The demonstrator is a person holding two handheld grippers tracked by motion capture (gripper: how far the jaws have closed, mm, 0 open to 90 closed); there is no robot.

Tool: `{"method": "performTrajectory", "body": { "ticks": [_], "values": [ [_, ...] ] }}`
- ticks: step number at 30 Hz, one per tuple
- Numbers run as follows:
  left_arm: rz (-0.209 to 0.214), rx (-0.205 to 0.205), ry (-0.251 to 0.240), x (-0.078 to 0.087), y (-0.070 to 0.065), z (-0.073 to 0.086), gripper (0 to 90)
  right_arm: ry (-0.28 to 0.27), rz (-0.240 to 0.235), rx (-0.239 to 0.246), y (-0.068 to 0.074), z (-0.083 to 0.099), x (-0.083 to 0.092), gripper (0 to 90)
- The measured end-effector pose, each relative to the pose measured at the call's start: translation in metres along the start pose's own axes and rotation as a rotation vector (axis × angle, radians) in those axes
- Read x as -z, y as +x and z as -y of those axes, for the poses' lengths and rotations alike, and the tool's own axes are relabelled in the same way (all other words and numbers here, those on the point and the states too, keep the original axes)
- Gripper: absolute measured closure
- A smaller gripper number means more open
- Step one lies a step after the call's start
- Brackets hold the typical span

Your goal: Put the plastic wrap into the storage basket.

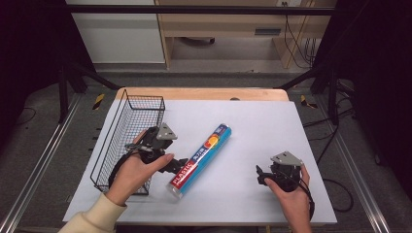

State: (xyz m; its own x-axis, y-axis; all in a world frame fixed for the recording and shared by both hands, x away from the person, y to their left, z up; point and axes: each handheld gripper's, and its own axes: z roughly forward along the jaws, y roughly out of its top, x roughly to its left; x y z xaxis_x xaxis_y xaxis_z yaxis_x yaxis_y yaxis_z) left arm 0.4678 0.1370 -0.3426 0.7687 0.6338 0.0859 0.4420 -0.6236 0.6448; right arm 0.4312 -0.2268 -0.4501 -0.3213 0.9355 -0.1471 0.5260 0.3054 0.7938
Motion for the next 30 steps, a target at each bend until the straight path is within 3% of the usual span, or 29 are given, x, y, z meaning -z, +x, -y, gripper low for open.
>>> {"method": "performTrajectory", "body": {
  "ticks": [10,15,20,23,30],
  "values": [
    [0.025,-0.033,0.162,-0.036,-0.009,-0.034,4.3,-0.001,-0.011,-0.009,-0.001,-0.002,0.002,9.4],
    [0.042,-0.002,0.190,-0.049,-0.007,-0.038,4.6,0.003,-0.017,-0.002,0.000,-0.002,0.001,9.4],
    [0.034,-0.001,0.257,-0.068,-0.004,-0.040,4.9,0.009,-0.018,-0.001,0.000,-0.002,0.001,9.4],
    [0.057,0.009,0.290,-0.080,-0.006,-0.043,5.3,0.010,-0.021,-0.006,0.000,-0.002,0.001,9.4],
    [0.058,0.009,0.325,-0.096,-0.012,-0.049,5.5,0.015,-0.029,-0.007,0.001,-0.002,0.001,9.4]
  ]
}}
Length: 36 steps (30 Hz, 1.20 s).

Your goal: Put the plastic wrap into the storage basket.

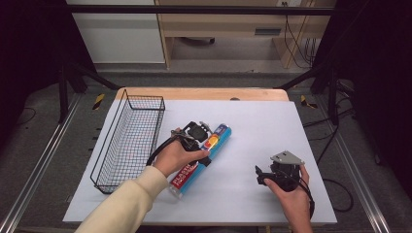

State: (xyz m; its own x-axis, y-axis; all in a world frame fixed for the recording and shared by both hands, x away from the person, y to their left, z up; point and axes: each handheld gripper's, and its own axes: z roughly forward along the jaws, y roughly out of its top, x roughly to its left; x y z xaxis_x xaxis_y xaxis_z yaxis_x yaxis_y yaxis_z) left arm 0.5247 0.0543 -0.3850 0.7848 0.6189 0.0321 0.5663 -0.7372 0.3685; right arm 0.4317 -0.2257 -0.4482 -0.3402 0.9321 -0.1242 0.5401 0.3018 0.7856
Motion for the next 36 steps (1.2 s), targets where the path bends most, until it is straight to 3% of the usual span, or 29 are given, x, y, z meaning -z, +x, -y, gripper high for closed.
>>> {"method": "performTrajectory", "body": {
  "ticks": [6,15,20,22,36],
  "values": [
    [-0.012,0.009,0.020,-0.009,0.001,-0.003,6.1,0.002,-0.006,0.002,0.000,0.000,0.000,9.4],
    [0.001,0.029,0.042,-0.025,0.004,-0.006,8.7,0.006,-0.010,0.003,0.001,0.000,-0.001,9.4],
    [0.006,0.021,0.069,-0.034,0.002,-0.008,12.1,0.008,-0.014,0.001,0.001,0.000,-0.001,9.4],
    [0.016,0.037,0.067,-0.037,0.002,-0.009,12.3,0.008,-0.015,0.001,0.001,0.000,-0.001,9.4],
    [0.019,0.046,0.105,-0.050,0.003,-0.008,17.4,0.010,-0.024,0.004,0.003,0.000,-0.001,9.4]
  ]
}}
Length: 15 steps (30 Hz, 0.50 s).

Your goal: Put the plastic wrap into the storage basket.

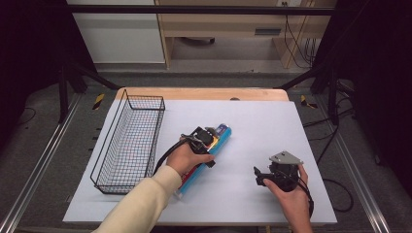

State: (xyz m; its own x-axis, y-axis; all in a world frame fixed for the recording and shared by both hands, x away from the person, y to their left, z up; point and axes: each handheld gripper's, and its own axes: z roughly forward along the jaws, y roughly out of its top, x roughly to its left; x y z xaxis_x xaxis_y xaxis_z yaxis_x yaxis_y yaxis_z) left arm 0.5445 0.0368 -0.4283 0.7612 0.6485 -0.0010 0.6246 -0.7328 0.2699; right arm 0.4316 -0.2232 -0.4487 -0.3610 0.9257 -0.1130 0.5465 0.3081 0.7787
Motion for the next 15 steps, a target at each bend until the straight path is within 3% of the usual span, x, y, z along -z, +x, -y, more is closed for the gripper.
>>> {"method": "performTrajectory", "body": {
  "ticks": [15],
  "values": [
    [-0.017,0.033,0.018,-0.0064,-0.0019,0.0001,21.8,0.000,-0.008,0.008,0.0010,-0.0002,-0.0006,9.4]
  ]
}}
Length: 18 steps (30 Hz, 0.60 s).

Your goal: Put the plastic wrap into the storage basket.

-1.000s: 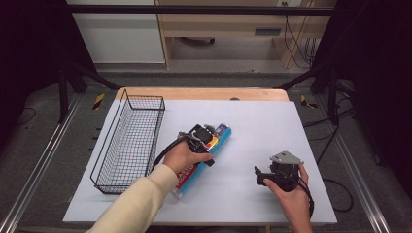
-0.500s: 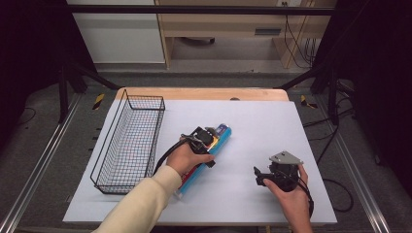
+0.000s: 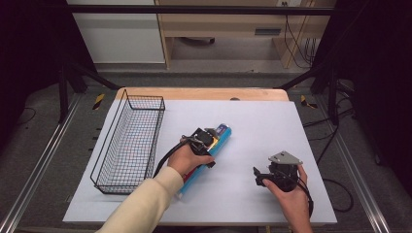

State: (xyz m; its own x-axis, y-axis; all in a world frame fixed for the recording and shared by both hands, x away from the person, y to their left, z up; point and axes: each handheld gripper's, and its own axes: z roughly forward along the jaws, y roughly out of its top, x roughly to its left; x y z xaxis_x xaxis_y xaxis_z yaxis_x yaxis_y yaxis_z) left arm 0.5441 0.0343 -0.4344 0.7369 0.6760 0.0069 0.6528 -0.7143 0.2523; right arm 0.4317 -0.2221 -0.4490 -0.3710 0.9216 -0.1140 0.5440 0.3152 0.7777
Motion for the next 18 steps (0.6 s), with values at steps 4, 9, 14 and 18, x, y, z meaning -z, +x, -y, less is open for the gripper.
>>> {"method": "performTrajectory", "body": {
  "ticks": [4,9,14,18],
  "values": [
    [-0.009,0.003,0.004,-0.0025,-0.0002,0.0009,24.4,0.003,-0.001,-0.003,0.0008,-0.0002,0.0001,9.4],
    [-0.011,0.008,-0.001,-0.0042,0.0005,0.0018,27.0,0.002,-0.006,-0.001,0.0013,-0.0001,-0.0003,9.4],
    [-0.014,0.007,-0.001,-0.0041,-0.0001,0.0016,27.2,0.006,-0.009,0.004,0.0017,-0.0002,-0.0007,9.6],
    [-0.017,0.009,-0.005,-0.0049,-0.0003,0.0017,27.2,0.007,-0.009,0.003,0.0020,-0.0002,-0.0006,9.6]
  ]
}}
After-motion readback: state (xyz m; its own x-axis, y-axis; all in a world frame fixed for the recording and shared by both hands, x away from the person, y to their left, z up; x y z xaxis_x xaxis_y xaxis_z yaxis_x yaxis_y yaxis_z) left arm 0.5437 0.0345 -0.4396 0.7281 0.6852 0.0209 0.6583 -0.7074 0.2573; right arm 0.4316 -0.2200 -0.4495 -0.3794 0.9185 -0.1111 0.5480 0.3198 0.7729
